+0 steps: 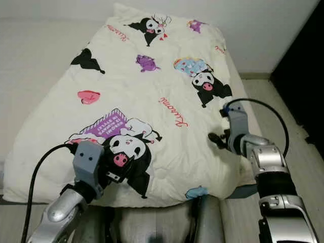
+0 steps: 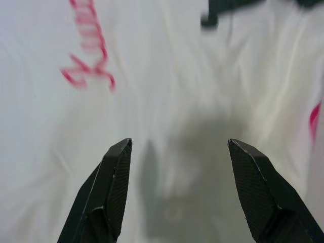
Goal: Clean up the room
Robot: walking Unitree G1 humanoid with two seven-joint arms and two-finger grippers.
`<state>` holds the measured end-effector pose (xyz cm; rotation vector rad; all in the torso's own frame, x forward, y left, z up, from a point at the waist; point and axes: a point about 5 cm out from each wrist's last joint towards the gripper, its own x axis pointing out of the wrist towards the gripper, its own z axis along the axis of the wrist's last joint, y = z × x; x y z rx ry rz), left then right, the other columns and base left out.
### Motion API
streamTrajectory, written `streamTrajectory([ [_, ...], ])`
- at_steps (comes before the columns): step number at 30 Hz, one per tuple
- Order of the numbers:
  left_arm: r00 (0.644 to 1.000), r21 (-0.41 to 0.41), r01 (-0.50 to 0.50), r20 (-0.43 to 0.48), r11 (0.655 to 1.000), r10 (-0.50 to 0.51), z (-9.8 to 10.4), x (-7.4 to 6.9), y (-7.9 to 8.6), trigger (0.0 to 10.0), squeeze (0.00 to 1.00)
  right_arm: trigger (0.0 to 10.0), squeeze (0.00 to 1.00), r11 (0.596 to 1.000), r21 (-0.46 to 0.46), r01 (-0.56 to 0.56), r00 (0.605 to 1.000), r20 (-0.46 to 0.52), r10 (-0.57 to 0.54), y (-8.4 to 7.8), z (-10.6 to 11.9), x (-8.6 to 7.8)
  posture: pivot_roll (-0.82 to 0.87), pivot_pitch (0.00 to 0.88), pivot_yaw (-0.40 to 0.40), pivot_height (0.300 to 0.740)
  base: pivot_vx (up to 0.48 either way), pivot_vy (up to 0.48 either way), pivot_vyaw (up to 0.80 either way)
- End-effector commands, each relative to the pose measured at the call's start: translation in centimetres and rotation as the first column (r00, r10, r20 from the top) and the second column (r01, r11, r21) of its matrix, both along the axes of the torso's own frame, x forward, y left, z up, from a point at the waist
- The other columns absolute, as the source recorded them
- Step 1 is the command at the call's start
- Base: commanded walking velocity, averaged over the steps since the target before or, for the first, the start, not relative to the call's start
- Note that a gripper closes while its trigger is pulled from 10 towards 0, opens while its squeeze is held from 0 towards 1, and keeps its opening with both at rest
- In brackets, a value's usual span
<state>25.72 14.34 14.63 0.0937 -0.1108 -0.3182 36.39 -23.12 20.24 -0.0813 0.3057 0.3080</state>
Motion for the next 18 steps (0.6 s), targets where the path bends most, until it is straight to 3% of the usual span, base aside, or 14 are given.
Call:
streamTrajectory([
  [1,0.997,-0.014,-0.045,-0.059,0.999,0.044,-1.6,0.1,0.7,10.0,0.00,10.0,0.00,0.998,0.070,0.000,0.998,0.056,-0.004,-0.5,1.6,-0.6,0.06,0.229,-0.074,0.516,0.000,0.000,0.00],
  [5,0.994,-0.047,-0.075,-0.083,0.996,0.071,-2.1,0.4,1.0,10.0,0.00,10.0,0.00,0.993,0.108,0.047,0.990,0.125,-0.060,-1.2,2.7,-0.8,0.05,0.216,-0.074,0.516,0.000,0.000,0.00],
  [10,0.975,-0.030,-0.154,-0.166,0.988,0.147,-4.0,0.9,1.8,10.0,0.00,10.0,0.00,0.976,0.062,0.210,0.948,0.231,-0.219,-1.3,0.9,-0.6,0.02,0.193,-0.067,0.516,0.000,0.000,0.00],
  [13,0.950,0.015,-0.239,-0.205,0.971,0.237,-5.7,1.2,2.6,10.0,0.00,10.0,0.00,0.952,0.044,0.301,0.919,0.252,-0.302,0.6,-3.0,-1.4,0.01,0.168,-0.057,0.516,0.000,0.000,0.00],
  [18,0.933,0.009,-0.287,-0.223,0.958,0.282,-6.3,1.5,3.1,10.0,0.00,10.0,0.00,0.955,0.002,0.296,0.924,0.253,-0.287,2.7,-5.9,-2.3,0.01,0.150,-0.055,0.516,0.000,0.000,0.00],
])
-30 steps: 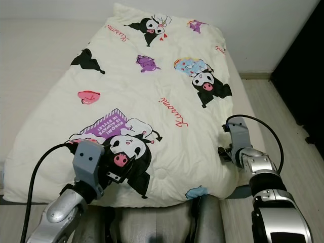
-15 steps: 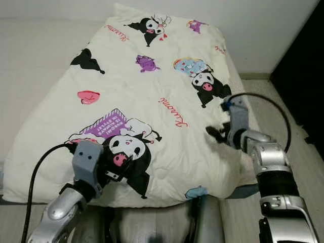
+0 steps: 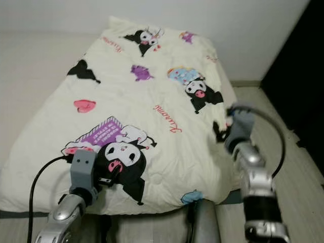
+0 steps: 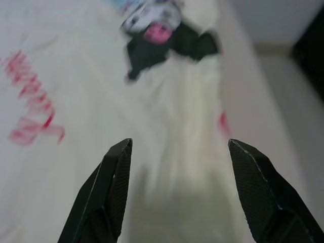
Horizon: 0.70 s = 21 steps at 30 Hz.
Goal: Clean up the room
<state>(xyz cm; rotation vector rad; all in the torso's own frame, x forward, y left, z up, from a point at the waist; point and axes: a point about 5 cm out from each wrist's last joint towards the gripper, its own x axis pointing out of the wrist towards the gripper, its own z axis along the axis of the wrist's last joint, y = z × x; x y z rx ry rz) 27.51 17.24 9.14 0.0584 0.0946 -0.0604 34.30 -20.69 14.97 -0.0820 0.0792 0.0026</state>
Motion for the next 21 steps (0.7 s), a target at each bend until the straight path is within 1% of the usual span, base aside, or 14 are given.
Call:
streamTrajectory([
  [1,0.999,0.004,-0.034,-0.022,0.999,0.034,-1.0,-0.1,0.2,10.0,0.00,10.0,0.00,0.999,-0.037,-0.007,1.000,-0.001,0.007,1.2,-1.9,-0.8,0.01,0.130,-0.058,0.516,0.000,0.000,0.00],
  [2,0.999,0.018,-0.037,-0.020,0.999,0.038,-1.0,0.1,0.2,10.0,0.00,10.0,0.00,0.999,-0.043,-0.027,1.000,-0.011,0.027,2.0,-2.9,-1.2,0.01,0.130,-0.058,0.516,0.000,0.000,0.00],
  [3,0.999,0.023,-0.044,-0.012,0.999,0.044,-1.0,0.3,0.1,10.0,0.00,10.0,0.00,0.999,-0.001,-0.043,0.999,-0.018,0.043,2.5,-3.8,-1.7,0.01,0.117,-0.059,0.516,0.000,0.000,0.00],
  [4,0.999,0.023,-0.044,-0.012,0.999,0.044,-1.0,0.3,0.1,10.0,0.00,10.0,0.00,0.999,-0.001,-0.043,0.999,-0.018,0.043,2.5,-3.8,-1.7,0.01,0.117,-0.059,0.516,0.000,0.000,0.00],
  [6,0.999,0.026,-0.054,0.002,0.998,0.054,-1.0,0.4,0.1,10.0,0.00,10.0,0.00,0.996,0.063,-0.056,0.998,-0.018,0.057,3.1,-4.8,-2.1,0.01,0.107,-0.059,0.521,0.000,0.000,0.00],
  [8,0.998,0.023,-0.058,0.006,0.998,0.058,-1.1,0.5,0.1,10.0,0.00,10.0,0.00,0.996,0.077,-0.052,0.998,-0.017,0.053,3.3,-5.1,-2.2,0.01,0.102,-0.058,0.526,0.000,0.000,0.00],
  [12,0.998,0.030,-0.054,0.011,0.998,0.054,-1.5,0.5,-0.2,10.0,0.00,10.0,0.00,0.996,0.070,-0.050,0.998,-0.020,0.051,4.1,-6.1,-2.6,0.00,0.091,-0.056,0.541,0.000,0.000,0.00],
  [21,0.999,0.038,-0.036,0.007,0.999,0.036,-2.1,0.4,-0.6,10.0,0.00,10.0,0.00,0.996,0.072,-0.059,0.998,-0.031,0.061,4.8,-7.1,-3.2,0.00,0.071,-0.060,0.561,0.000,0.000,0.00],
])
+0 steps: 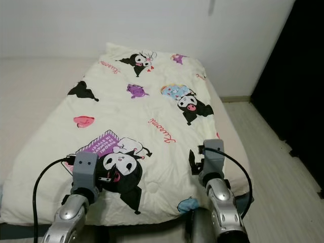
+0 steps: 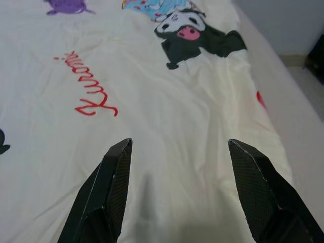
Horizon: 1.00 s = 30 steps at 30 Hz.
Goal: Clean up the room
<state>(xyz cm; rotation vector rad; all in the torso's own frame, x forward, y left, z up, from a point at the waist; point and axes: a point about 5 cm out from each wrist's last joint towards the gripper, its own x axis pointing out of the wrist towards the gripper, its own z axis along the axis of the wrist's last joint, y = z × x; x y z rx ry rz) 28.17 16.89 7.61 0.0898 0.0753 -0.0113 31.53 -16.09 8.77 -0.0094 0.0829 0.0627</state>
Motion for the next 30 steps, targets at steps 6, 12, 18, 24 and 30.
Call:
streamTrajectory([
  [6,1.000,0.006,0.018,-0.017,1.000,-0.018,-1.06,-0.47,-0.49,10.0,0.00,10.0,0.00,1.000,-0.002,-0.017,1.000,-0.010,0.017,0.63,-1.07,-0.49,0.00,0.064,-0.060,0.591,0.000,0.000,0.00],
  [12,1.000,0.011,0.022,-0.011,1.000,-0.022,-1.18,-0.38,-0.50,10.0,0.00,10.0,0.00,1.000,-0.001,-0.017,1.000,0.001,0.017,0.61,-1.06,-0.34,0.00,0.062,-0.062,0.611,0.000,0.000,0.00],
  [18,1.000,0.013,0.018,-0.004,1.000,-0.018,-1.12,-0.26,-0.32,10.0,0.00,10.0,0.00,1.000,-0.001,-0.027,1.000,0.017,0.027,0.53,-0.56,0.03,0.00,0.062,-0.065,0.636,0.000,0.000,0.00],
  [24,1.000,0.004,0.009,0.003,1.000,-0.009,-1.12,-0.25,-0.12,10.0,0.00,10.0,0.00,0.999,0.000,-0.033,0.999,0.028,0.033,0.47,-0.35,0.18,-0.01,0.065,-0.068,0.661,0.000,0.000,0.00],
  [30,1.000,-0.007,-0.009,-0.005,1.000,0.009,-1.35,-0.40,0.11,10.0,0.00,10.0,0.00,0.999,0.004,-0.043,0.999,0.028,0.043,0.59,-0.45,0.11,0.00,0.071,-0.071,0.681,0.000,0.000,0.00],
])
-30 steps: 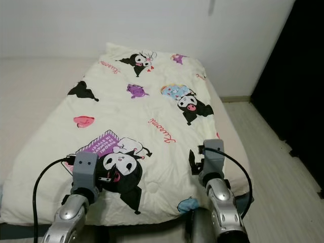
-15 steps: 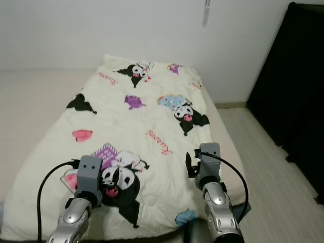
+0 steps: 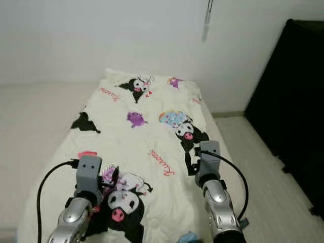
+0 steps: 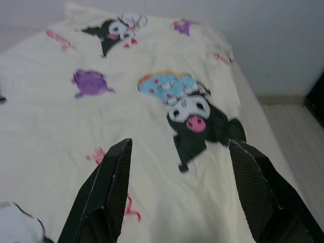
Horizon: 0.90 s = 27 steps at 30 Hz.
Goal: Clean up the room
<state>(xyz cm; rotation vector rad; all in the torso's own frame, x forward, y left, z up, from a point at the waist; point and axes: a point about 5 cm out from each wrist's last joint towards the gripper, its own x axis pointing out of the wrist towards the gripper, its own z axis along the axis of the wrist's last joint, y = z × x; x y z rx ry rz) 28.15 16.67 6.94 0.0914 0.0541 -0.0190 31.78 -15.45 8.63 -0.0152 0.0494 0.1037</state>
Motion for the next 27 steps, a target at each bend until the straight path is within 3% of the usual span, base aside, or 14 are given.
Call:
streamTrajectory([
  [1,0.999,-0.010,-0.024,-0.031,1.000,0.023,-0.9,-0.5,0.4,10.0,0.00,10.0,0.00,1.000,0.011,-0.010,1.000,-0.009,0.010,0.1,-0.4,-0.2,0.00,0.074,-0.075,0.686,0.000,0.000,0.00],
  [16,0.996,-0.007,-0.033,-0.078,0.999,0.032,-2.6,-1.8,0.7,10.0,0.00,10.0,0.00,0.996,0.017,-0.091,0.994,-0.063,0.092,1.0,-1.4,-0.5,0.00,0.074,-0.082,0.740,0.000,0.000,0.00],
  [23,0.995,-0.008,-0.037,-0.089,0.999,0.036,-2.9,-1.9,0.9,10.0,0.00,10.0,0.00,0.993,0.005,-0.115,0.988,-0.104,0.115,1.3,-2.2,-0.7,-0.01,0.072,-0.081,0.740,0.000,0.000,0.00],
  [25,0.995,-0.012,-0.040,-0.097,0.999,0.039,-3.1,-1.9,0.9,10.0,0.00,10.0,0.00,0.993,0.000,-0.119,0.984,-0.131,0.118,1.4,-2.7,-0.8,-0.01,0.071,-0.079,0.740,0.000,0.000,0.00],
  [27,0.991,0.000,-0.038,-0.130,0.999,0.037,-3.9,-1.9,0.9,10.0,0.00,10.0,0.00,0.992,-0.060,-0.112,0.969,-0.226,0.096,1.1,-4.6,-1.2,-0.01,0.072,-0.074,0.740,0.000,0.000,0.00],
])
